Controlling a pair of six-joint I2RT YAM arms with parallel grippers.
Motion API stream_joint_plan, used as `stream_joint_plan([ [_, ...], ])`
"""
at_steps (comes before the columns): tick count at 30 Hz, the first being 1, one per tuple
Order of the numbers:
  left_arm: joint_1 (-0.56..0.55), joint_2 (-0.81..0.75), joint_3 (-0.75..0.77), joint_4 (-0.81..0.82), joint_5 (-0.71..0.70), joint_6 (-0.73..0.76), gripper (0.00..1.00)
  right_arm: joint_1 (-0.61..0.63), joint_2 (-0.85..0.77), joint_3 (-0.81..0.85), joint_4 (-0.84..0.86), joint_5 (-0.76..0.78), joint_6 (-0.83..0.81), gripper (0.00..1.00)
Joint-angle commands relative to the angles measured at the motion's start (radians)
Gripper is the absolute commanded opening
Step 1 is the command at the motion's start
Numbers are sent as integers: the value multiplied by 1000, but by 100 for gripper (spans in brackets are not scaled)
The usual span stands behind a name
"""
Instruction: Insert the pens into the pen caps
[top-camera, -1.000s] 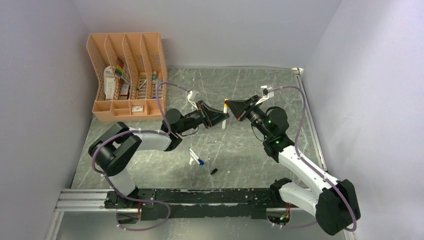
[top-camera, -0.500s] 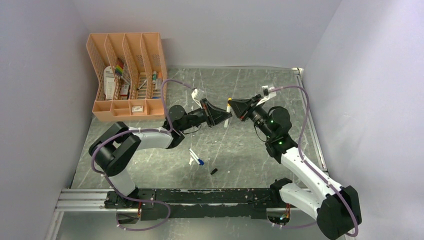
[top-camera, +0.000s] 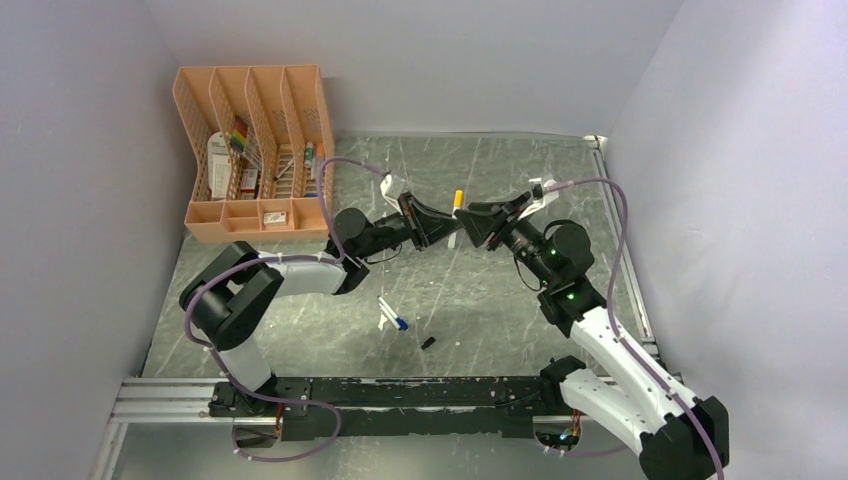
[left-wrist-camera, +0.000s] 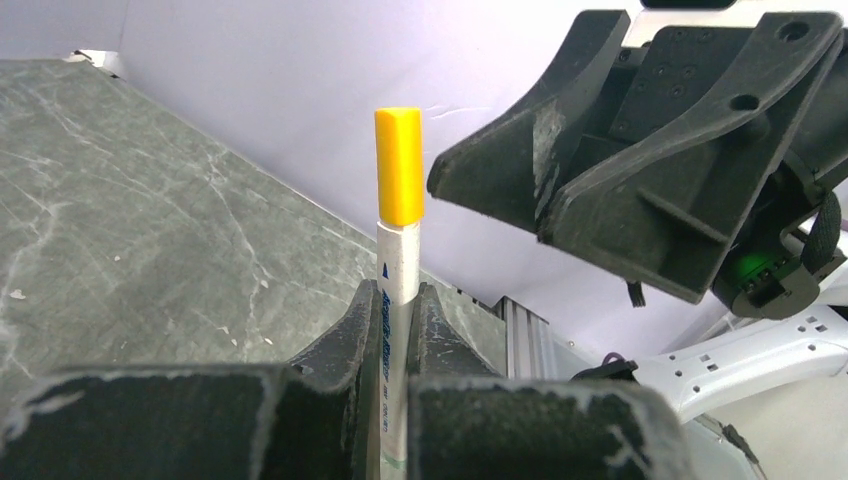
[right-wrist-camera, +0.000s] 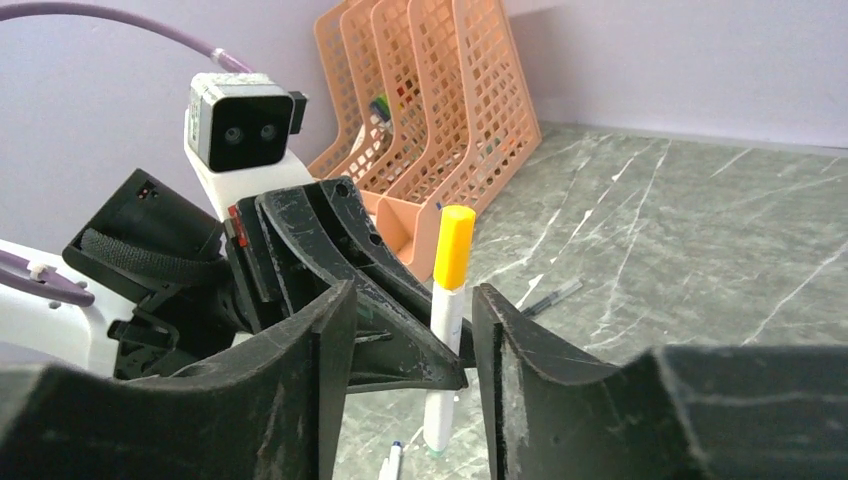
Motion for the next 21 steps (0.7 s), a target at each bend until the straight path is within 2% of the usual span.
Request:
stream_joint_plan([
  [1, 7, -7, 16, 55, 65, 52, 7, 2, -40, 46, -60, 49, -40, 47],
  [7, 42, 1, 0, 170, 235, 9, 7, -14, -3, 126, -86, -26, -29, 53],
  [14, 60, -46, -29, 167, 304, 40, 7, -85, 74, 164, 31, -233, 81, 54],
  [18, 63, -76, -35, 104, 322, 83, 7, -110, 109, 149, 163, -352, 190, 47],
  [21, 63, -95, -39, 77, 339, 107, 7, -109, 124, 154, 183, -392, 213, 46],
])
